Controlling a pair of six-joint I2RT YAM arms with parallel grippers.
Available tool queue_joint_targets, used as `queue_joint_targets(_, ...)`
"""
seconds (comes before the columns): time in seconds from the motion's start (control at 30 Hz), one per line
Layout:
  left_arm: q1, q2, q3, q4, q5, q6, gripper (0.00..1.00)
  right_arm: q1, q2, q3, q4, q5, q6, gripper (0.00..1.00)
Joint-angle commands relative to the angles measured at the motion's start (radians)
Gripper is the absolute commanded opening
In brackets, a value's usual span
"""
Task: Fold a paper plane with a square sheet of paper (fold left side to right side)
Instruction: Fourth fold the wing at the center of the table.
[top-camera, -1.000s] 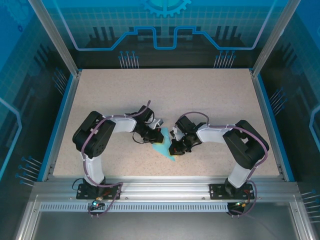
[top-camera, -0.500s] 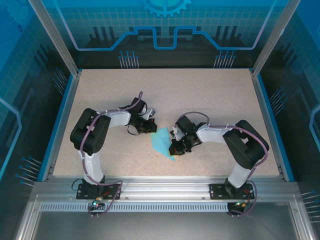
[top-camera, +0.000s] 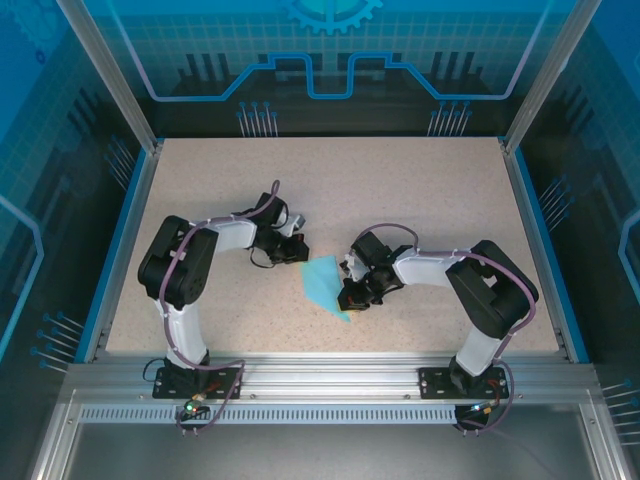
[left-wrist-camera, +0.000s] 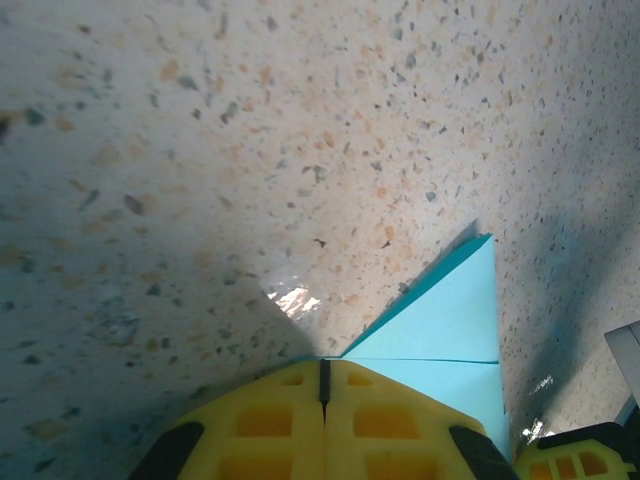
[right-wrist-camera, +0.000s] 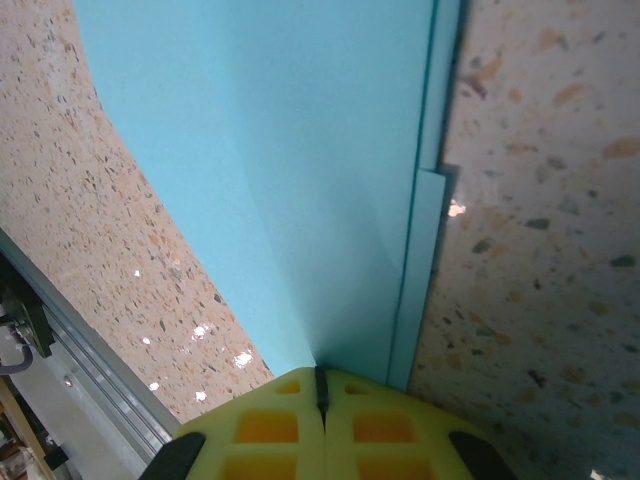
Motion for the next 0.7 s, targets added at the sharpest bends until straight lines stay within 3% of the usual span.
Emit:
queue_joint_targets(0.0,0.029,-0.017,0.031,-0.02,-0.034,0.029,0.03,-0.007,0.047,-0.054,-0.102,0.11,-0.001,0.0)
queue_joint_targets(0.13,0.028,-0.084,0.07,-0.071,-0.026,0.011,0.15,-0.007,0.021,-0.031,-0.049,0.088,0.013,0.0)
queue_joint_targets(0.3,0.031,-0.203,0.077,-0.142,-0.042,-0.047,0.3,-0.006,-0.038,0.02,-0.017,0.08,0.014,0.07)
queue_joint_targets(0.43,0.031,-0.286,0.016,-0.161,-0.019,-0.128,0.41,-0.008,-0.108,0.044,-0.016,0.096,0.002,0.18)
queue_joint_targets(0.67,0.022,-0.368,-0.176,-0.05,0.078,-0.286,0.49,-0.033,-0.197,0.064,-0.077,0.188,-0.065,0.42)
